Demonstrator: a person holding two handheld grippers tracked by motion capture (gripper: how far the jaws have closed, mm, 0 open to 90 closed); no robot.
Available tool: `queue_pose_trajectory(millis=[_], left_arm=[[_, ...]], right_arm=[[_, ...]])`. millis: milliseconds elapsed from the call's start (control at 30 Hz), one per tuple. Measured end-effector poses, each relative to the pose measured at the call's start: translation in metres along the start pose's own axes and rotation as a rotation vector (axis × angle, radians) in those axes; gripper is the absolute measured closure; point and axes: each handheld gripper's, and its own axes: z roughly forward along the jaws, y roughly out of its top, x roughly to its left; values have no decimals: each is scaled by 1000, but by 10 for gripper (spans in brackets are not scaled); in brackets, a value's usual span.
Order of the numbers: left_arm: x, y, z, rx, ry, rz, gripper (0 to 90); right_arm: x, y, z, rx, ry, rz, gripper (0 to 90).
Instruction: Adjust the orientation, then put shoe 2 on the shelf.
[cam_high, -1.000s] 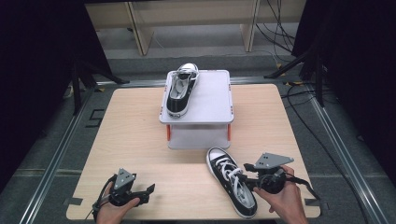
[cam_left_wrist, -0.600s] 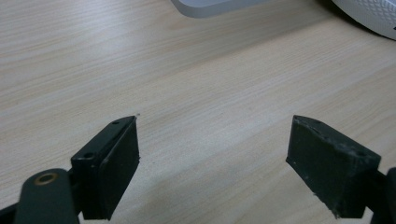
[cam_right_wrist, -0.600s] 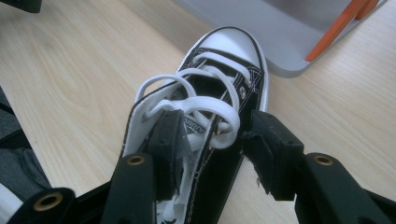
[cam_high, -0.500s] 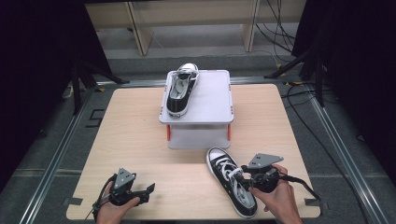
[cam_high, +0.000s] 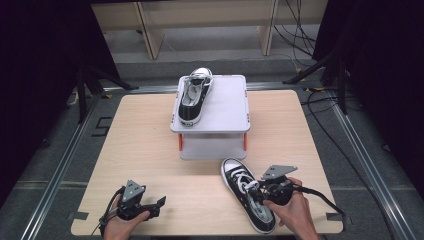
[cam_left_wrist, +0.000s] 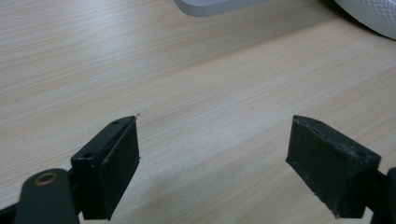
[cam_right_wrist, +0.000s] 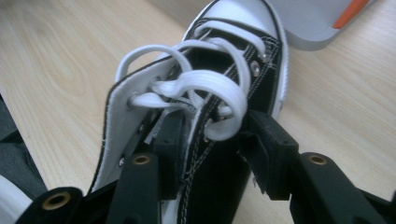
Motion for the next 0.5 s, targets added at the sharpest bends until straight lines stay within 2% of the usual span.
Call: queue_pose_trajectory(millis=[67, 100, 133, 233, 300, 333, 400, 433, 467, 500], left_arm=[[0, 0, 1, 1, -3, 6, 161], [0, 0, 0, 9, -3, 12, 161], [0, 0, 0, 10, -3, 8, 161], [-1, 1, 1, 4, -3, 0, 161], [3, 2, 2, 19, -2, 46, 161], [2, 2, 2, 6, -7, 35, 161], [-1, 1, 2, 11, -5, 3, 161], [-1, 1, 2, 5, -6, 1, 161], [-1, 1, 1, 2, -5, 10, 161], [0, 1, 1, -3, -9, 25, 161]], right_arm=[[3, 2, 3, 5, -4, -25, 609], [2, 2, 4, 13, -5, -22, 609], [3, 2, 6, -4, -10, 0, 620], [1, 3, 5, 11, -23, -26, 700], [0, 4, 5, 19, -26, -22, 740], [0, 4, 5, 19, -23, -21, 753], [-2, 4, 6, 19, -17, -33, 769], [-2, 4, 8, 8, -19, -26, 782], [-4, 6, 7, 25, -10, -39, 792], [-4, 6, 6, 27, -4, -21, 804]])
